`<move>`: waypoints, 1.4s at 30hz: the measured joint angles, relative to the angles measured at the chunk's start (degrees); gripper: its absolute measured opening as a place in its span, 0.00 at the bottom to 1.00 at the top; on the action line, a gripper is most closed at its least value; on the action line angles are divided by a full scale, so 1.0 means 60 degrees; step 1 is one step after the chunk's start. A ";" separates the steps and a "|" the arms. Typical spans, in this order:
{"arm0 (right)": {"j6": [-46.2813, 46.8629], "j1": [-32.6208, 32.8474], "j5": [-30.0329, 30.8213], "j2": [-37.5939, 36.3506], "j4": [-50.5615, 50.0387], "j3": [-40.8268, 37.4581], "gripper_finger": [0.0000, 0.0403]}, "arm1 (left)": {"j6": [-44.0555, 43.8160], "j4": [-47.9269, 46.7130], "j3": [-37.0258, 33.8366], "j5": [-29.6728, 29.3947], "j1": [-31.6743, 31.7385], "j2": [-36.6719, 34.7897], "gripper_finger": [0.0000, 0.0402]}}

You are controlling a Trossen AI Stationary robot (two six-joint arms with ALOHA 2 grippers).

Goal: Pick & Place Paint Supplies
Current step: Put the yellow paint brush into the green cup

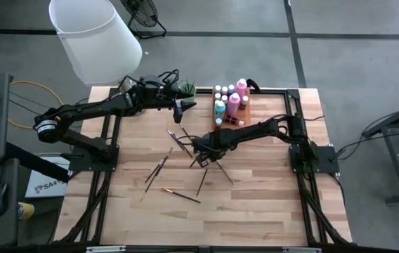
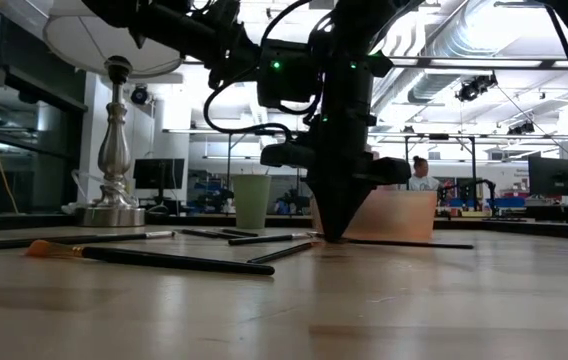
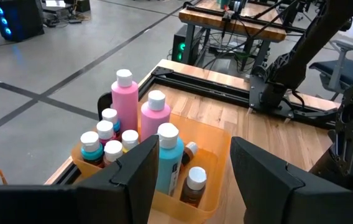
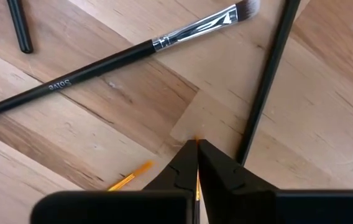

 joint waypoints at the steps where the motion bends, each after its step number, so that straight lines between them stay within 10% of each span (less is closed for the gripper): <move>1: -0.0010 0.0000 -0.0003 0.0000 0.0000 0.0000 0.01 | 0.0000 0.0002 0.0001 0.0000 -0.0001 0.0000 0.49; 22: -0.0135 -0.0048 0.0287 -0.2378 0.0000 -0.0036 0.01 | -0.0004 0.0004 0.0001 0.0004 -0.0003 0.0000 0.49; 42: -0.3810 -0.0117 0.4766 -0.6463 0.1772 -0.0004 0.01 | -0.1390 0.0562 -0.0004 0.2776 -0.0003 0.0000 0.49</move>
